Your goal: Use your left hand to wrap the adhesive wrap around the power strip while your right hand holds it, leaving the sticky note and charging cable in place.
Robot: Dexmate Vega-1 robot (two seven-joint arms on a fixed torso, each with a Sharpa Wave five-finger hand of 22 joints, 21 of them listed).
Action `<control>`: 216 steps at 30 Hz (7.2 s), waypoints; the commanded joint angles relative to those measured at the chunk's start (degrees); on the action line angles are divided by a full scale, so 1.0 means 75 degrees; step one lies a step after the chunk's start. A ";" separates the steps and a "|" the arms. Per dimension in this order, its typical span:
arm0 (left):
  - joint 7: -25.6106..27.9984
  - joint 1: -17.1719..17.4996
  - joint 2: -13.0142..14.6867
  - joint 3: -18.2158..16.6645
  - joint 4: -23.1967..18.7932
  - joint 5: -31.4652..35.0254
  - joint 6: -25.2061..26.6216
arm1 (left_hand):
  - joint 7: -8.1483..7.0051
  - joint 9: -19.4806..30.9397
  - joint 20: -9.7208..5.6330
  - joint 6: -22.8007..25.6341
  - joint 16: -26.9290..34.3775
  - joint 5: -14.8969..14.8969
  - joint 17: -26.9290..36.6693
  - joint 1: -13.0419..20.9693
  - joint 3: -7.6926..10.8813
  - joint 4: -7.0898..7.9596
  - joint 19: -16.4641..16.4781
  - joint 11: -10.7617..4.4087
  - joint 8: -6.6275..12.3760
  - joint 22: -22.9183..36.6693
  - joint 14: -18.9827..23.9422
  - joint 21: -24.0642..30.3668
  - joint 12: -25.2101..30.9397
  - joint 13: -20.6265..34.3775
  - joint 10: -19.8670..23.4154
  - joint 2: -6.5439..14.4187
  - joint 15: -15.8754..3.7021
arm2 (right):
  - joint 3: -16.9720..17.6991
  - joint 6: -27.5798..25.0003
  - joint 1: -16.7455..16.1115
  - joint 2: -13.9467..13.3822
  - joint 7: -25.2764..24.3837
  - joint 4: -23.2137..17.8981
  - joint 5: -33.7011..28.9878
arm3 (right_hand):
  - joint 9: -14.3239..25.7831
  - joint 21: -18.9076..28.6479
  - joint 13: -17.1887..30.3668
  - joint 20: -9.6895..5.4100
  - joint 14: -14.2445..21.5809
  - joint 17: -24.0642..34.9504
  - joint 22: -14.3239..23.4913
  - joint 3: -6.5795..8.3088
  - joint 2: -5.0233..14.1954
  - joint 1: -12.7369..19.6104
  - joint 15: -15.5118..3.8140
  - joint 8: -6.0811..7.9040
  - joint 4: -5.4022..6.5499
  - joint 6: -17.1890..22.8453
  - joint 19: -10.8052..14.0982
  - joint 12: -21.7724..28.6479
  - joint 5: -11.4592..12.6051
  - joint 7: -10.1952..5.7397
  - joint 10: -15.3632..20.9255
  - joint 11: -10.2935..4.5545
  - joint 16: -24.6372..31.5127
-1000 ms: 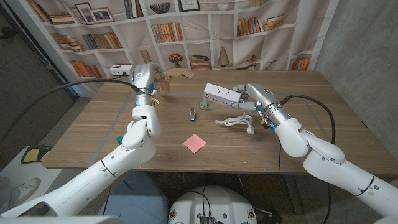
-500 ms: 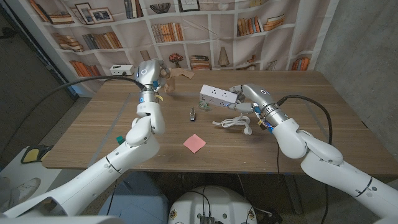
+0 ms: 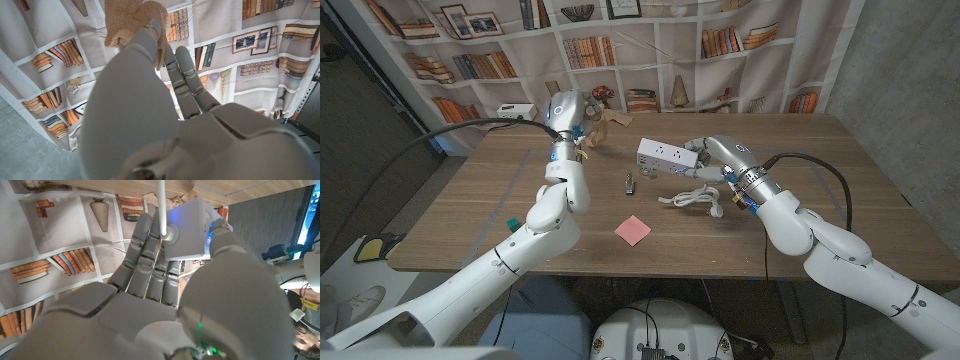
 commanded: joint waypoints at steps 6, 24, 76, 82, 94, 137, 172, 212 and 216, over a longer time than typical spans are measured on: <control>-0.0178 -0.0275 -0.0072 0.0180 0.0031 0.0482 -0.0413 | 0.0011 -0.0001 -0.0004 0.0023 -0.0004 0.0032 0.0047 -0.0009 0.0132 0.0112 0.0020 0.0162 0.0006 -0.0064 0.0915 0.0055 0.0102 0.0006 0.0653 0.0076 -0.0818 | -0.0053 0.0374 0.0205 0.0090 0.0187 0.0038 -0.0074 | 0.0012 0.0059 0.0845 -0.0633 0.0696 0.0026 -0.0006 0.0518 0.1026 0.1004 -0.0973 0.0035 0.0030 0.0651 -0.0047 0.0008 0.0014 -0.0655 0.0998 -0.0964 -0.0026; -0.0349 -0.0346 -0.0194 0.0184 -0.0049 0.0997 -0.0847 | 0.0014 0.0009 0.0013 0.0028 0.0001 0.0047 0.0074 0.0003 0.0100 0.0115 -0.0008 0.0142 0.0017 -0.0180 0.0902 0.0125 0.0127 0.0007 0.0672 0.0083 -0.0816 | -0.0120 0.0698 0.0341 0.0157 0.0361 0.0176 -0.0098 | 0.0017 0.0081 0.0879 -0.0633 0.0749 0.0022 -0.0008 0.0511 0.1031 0.1023 -0.0980 0.0036 0.0026 0.0668 -0.0033 0.0006 0.0009 -0.0641 0.1032 -0.0971 -0.0026; -0.0328 -0.0250 -0.0761 0.0252 -0.0106 0.0953 -0.2383 | 0.0057 0.0019 0.0002 0.0183 0.0021 0.0090 0.0113 0.0053 0.0014 0.0108 -0.0053 0.0198 0.0098 -0.0471 0.0901 0.0413 0.0172 -0.0070 0.0773 0.0093 -0.0793 | -0.0453 0.0939 0.0405 0.0459 0.0596 0.0192 -0.0333 | 0.0027 0.0113 0.0970 -0.0634 0.0764 0.0117 -0.0010 0.0528 0.1020 0.0992 -0.0965 0.0015 0.0048 0.0668 -0.0060 -0.0019 0.0007 -0.0646 0.1045 -0.0967 -0.0042; -0.0259 -0.0177 -0.0791 0.0208 -0.0179 0.0929 -0.2509 | 0.0062 -0.0012 0.0009 0.0198 0.0012 0.0105 0.0104 0.0049 0.0012 0.0107 -0.0050 0.0210 0.0086 -0.0520 0.0916 0.0422 0.0175 -0.0078 0.0780 0.0080 -0.0794 | -0.0540 0.0940 0.0470 0.0518 0.0643 0.0233 -0.0364 | 0.0029 0.0114 0.0963 -0.0633 0.0772 0.0107 -0.0011 0.0525 0.1024 0.0990 -0.0974 0.0018 0.0048 0.0679 -0.0067 -0.0032 0.0005 -0.0654 0.1049 -0.0954 -0.0052; -0.0270 -0.0105 -0.0795 0.0205 -0.0277 0.1065 -0.2633 | 0.0066 -0.0073 0.0021 0.0230 -0.0019 0.0134 0.0078 0.0031 0.0007 0.0116 -0.0049 0.0206 0.0064 -0.0596 0.0939 0.0475 0.0183 -0.0102 0.0813 0.0070 -0.0817 | -0.0645 0.0984 0.0602 0.0625 0.0698 0.0353 -0.0300 | 0.0031 0.0123 0.0967 -0.0638 0.0772 0.0110 -0.0011 0.0531 0.1026 0.0996 -0.0964 0.0012 0.0045 0.0673 -0.0061 -0.0045 0.0005 -0.0652 0.1056 -0.0961 -0.0065; 0.0038 0.0218 -0.0934 0.0083 -0.0526 0.1084 -0.3211 | 0.0113 -0.0225 0.0002 0.0355 -0.0083 0.0232 0.0009 0.0028 0.0018 0.0111 0.0011 0.0217 0.0028 -0.0888 0.1032 0.0596 0.0172 -0.0190 0.0879 0.0036 -0.0806 | -0.0935 0.0536 0.1066 0.0756 0.0996 0.0565 -0.0505 | 0.0041 0.0134 0.0997 -0.0635 0.0775 0.0102 -0.0015 0.0528 0.1017 0.1010 -0.0976 -0.0002 0.0034 0.0677 -0.0080 -0.0090 -0.0004 -0.0649 0.1072 -0.0973 -0.0117; 0.0633 0.0934 -0.0953 -0.0237 -0.0981 0.1063 -0.3684 | 0.0093 -0.0197 -0.0003 0.0358 -0.0077 0.0278 -0.0002 0.0027 -0.0015 0.0114 -0.0016 0.0232 0.0048 -0.0989 0.1050 0.0721 0.0183 -0.0186 0.0904 0.0012 -0.0799 | -0.1082 0.0161 0.1569 0.0865 0.0887 0.0929 -0.0560 | 0.0049 0.0130 0.1005 -0.0623 0.0784 0.0113 -0.0017 0.0518 0.1017 0.1000 -0.0974 -0.0008 0.0042 0.0686 -0.0108 -0.0127 -0.0011 -0.0654 0.1088 -0.0967 -0.0139; 0.1399 0.1547 -0.1045 -0.0354 -0.1189 0.1078 -0.4317 | 0.0107 -0.0210 -0.0007 0.0380 -0.0089 0.0344 -0.0032 0.0038 -0.0013 0.0113 -0.0042 0.0226 0.0051 -0.1073 0.1086 0.0810 0.0174 -0.0188 0.0912 0.0009 -0.0802 | -0.1220 -0.0039 0.1983 0.1027 0.0882 0.1281 -0.0313 | 0.0056 0.0119 0.1021 -0.0615 0.0797 0.0122 -0.0019 0.0515 0.1018 0.1002 -0.0978 -0.0016 0.0038 0.0688 -0.0132 -0.0168 -0.0015 -0.0648 0.1091 -0.0984 -0.0162; 0.1546 0.1628 -0.1053 -0.0376 -0.1203 0.1041 -0.4450 | 0.0098 -0.0209 0.0000 0.0375 -0.0089 0.0351 -0.0035 0.0038 -0.0014 0.0114 -0.0044 0.0242 0.0049 -0.1076 0.1090 0.0820 0.0175 -0.0187 0.0916 0.0008 -0.0802 | -0.1235 -0.0091 0.2015 0.1029 0.0878 0.1306 -0.0321 | 0.0057 0.0117 0.1033 -0.0611 0.0795 0.0125 -0.0019 0.0515 0.1016 0.1005 -0.0977 -0.0018 0.0036 0.0686 -0.0138 -0.0167 -0.0016 -0.0649 0.1088 -0.0982 -0.0165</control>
